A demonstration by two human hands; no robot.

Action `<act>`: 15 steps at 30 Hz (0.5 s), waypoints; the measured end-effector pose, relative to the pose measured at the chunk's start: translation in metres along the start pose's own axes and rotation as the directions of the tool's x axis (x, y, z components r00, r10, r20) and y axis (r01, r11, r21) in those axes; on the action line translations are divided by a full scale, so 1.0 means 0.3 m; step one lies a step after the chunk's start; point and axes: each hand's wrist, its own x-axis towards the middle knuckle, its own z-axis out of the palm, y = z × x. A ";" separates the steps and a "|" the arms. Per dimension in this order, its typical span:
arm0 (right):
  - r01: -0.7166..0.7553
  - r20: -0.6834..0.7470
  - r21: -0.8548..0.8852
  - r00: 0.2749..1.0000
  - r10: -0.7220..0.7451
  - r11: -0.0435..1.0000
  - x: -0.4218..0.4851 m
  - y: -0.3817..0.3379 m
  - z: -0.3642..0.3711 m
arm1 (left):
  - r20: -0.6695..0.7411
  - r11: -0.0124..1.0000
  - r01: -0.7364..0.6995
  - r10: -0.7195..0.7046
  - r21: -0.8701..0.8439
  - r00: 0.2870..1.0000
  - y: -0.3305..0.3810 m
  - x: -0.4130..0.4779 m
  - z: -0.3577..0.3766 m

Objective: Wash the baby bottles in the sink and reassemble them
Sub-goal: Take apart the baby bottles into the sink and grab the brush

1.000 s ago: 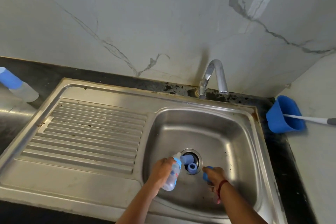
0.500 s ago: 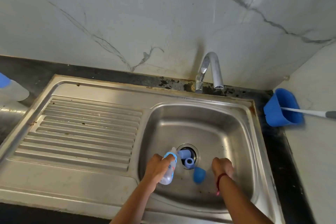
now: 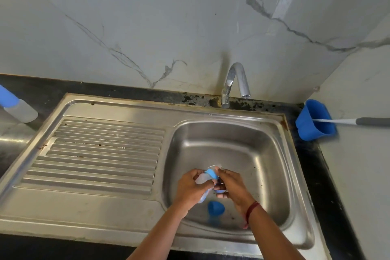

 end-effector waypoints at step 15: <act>-0.008 0.041 0.212 0.999 -0.001 0.977 0.017 -0.001 0.027 | 0.036 0.998 0.008 -0.011 0.060 0.999 0.021 0.006 -0.007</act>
